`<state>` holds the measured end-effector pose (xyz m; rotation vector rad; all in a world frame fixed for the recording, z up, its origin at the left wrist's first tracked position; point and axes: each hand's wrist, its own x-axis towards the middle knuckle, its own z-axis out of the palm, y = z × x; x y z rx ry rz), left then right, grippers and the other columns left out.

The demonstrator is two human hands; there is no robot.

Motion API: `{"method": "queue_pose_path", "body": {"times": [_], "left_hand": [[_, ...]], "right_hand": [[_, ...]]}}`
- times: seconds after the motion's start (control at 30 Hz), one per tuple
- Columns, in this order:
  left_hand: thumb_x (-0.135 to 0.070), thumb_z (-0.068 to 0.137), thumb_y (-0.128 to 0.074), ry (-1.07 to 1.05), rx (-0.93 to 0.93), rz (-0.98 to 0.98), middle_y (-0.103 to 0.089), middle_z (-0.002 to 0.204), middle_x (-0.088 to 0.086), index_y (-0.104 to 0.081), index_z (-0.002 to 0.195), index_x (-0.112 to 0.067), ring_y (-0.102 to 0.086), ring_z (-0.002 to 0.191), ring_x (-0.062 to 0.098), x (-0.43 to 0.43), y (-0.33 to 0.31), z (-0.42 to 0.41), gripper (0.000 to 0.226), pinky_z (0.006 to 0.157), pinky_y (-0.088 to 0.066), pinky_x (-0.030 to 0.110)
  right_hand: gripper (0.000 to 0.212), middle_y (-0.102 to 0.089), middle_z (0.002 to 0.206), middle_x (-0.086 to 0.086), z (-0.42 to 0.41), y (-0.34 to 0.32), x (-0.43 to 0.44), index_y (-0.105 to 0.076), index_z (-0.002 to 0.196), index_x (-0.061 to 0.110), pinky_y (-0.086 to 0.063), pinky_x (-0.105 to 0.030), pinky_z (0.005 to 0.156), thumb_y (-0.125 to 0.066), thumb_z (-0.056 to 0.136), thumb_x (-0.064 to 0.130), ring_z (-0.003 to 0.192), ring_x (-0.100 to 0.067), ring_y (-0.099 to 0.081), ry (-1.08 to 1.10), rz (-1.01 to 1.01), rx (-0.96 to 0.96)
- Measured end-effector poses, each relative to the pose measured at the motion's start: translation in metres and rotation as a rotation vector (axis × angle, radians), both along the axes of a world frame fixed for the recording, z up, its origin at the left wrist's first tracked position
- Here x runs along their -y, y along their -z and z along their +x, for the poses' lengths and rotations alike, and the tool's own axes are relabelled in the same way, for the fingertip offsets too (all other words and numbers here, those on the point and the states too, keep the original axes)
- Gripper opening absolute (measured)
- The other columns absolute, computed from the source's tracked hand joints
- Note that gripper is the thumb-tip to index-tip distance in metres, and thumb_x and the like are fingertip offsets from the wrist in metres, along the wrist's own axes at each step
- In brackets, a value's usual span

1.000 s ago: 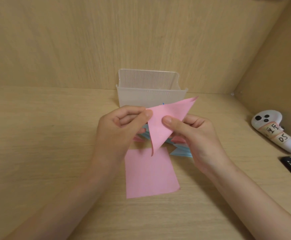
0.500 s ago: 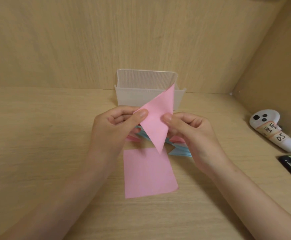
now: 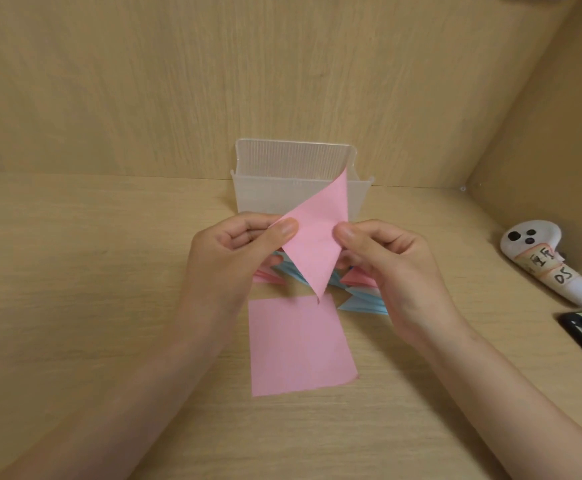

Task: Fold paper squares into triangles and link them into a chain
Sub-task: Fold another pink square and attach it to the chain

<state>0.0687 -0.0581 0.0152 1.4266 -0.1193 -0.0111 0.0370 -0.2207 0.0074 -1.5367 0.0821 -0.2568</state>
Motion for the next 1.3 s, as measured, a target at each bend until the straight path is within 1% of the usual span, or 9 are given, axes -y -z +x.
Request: {"method": "queue_pose_path", "body": {"times": [0.2,0.37,0.47,0.53,0.77,0.87,1.13,1.23,1.3], "left_hand": [[-0.018,0.076,-0.073,0.0,0.0,-0.021,-0.075,0.083,0.01,-0.072,0.079,-0.014,-0.068,0.082,0.039,-0.0002,0.0026,-0.0008,0.005,0.083,-0.053,0.055],[-0.016,0.077,-0.073,-0.001,-0.005,-0.049,-0.074,0.083,0.011,-0.071,0.08,-0.011,-0.068,0.081,0.039,0.0008,0.0033,-0.001,0.006,0.084,-0.054,0.053],[-0.015,0.076,-0.073,0.011,-0.01,-0.036,-0.074,0.075,0.001,-0.072,0.078,-0.012,-0.068,0.071,0.018,0.0017,0.0049,-0.0004,0.004,0.08,-0.056,0.037],[-0.015,0.075,-0.074,-0.009,-0.003,-0.032,-0.075,0.072,-0.002,-0.073,0.077,-0.014,-0.067,0.063,0.008,0.0024,0.0052,-0.0002,0.003,0.072,-0.057,0.024],[-0.005,0.069,-0.078,-0.046,0.157,0.017,-0.074,0.069,-0.006,-0.073,0.079,-0.022,-0.07,0.067,0.004,0.0027,0.0011,-0.0049,0.02,0.06,-0.053,0.014],[-0.004,0.069,-0.078,-0.05,0.177,0.041,-0.073,0.067,-0.009,-0.072,0.078,-0.023,-0.068,0.064,0.001,0.0029,0.0005,-0.0046,0.022,0.058,-0.051,0.012],[-0.004,0.071,-0.077,0.01,0.159,0.094,-0.073,0.07,-0.008,-0.072,0.079,-0.019,-0.067,0.065,0.001,0.0011,-0.0005,-0.0015,0.018,0.059,-0.051,0.013],[-0.012,0.069,-0.078,0.1,0.132,0.162,-0.075,0.077,0.0,-0.074,0.079,-0.014,-0.07,0.072,0.013,0.001,-0.0005,-0.0033,0.01,0.067,-0.057,0.028],[-0.02,0.069,-0.079,0.16,0.098,0.192,-0.072,0.086,0.016,-0.074,0.082,-0.005,-0.069,0.076,0.026,0.0012,0.001,-0.0046,0.02,0.073,-0.055,0.04]], "right_hand": [[0.023,-0.066,0.073,-0.009,-0.0016,-0.0021,-0.0033,-0.072,0.071,0.015,-0.042,-0.037,0.07,-0.071,0.066,0.037,0.064,-0.017,-0.059,0.004,-0.02,-0.009],[0.016,-0.066,0.064,0.003,-0.0029,-0.0025,-0.0025,-0.069,0.068,0.013,-0.042,-0.034,0.068,-0.071,0.068,0.029,0.062,-0.013,-0.057,-0.019,-0.059,-0.002],[0.016,-0.066,0.068,-0.005,-0.0011,-0.0003,-0.0002,-0.07,0.068,0.012,-0.043,-0.039,0.07,-0.078,0.07,0.025,0.067,-0.022,-0.057,-0.012,-0.049,0.006],[0.015,-0.064,0.07,-0.012,0.0001,0.0009,0.0008,-0.07,0.067,0.014,-0.044,-0.043,0.072,-0.073,0.071,0.027,0.07,-0.027,-0.056,0.0,-0.03,0.002],[0.015,-0.065,0.069,-0.013,-0.0001,-0.0016,0.0011,-0.07,0.068,0.015,-0.045,-0.066,0.079,-0.073,0.072,0.03,0.073,-0.032,-0.06,0.012,-0.013,0.002],[0.016,-0.065,0.075,-0.021,-0.0011,-0.0035,0.0016,-0.07,0.071,0.013,-0.045,-0.068,0.077,-0.073,0.073,0.029,0.072,-0.033,-0.061,0.009,-0.013,0.009],[0.015,-0.068,0.075,-0.018,-0.0013,-0.0034,0.0023,-0.071,0.071,0.012,-0.049,-0.061,0.076,-0.075,0.071,0.027,0.071,-0.03,-0.06,-0.018,-0.06,0.021],[0.014,-0.067,0.07,-0.009,-0.0011,-0.0017,0.0007,-0.072,0.068,0.011,-0.049,-0.039,0.069,-0.078,0.07,0.024,0.067,-0.02,-0.059,-0.093,-0.124,0.057],[0.015,-0.066,0.067,-0.008,-0.001,0.0003,-0.0013,-0.071,0.068,0.009,-0.046,-0.023,0.063,-0.078,0.07,0.022,0.064,-0.013,-0.056,-0.136,-0.163,0.081]]}}
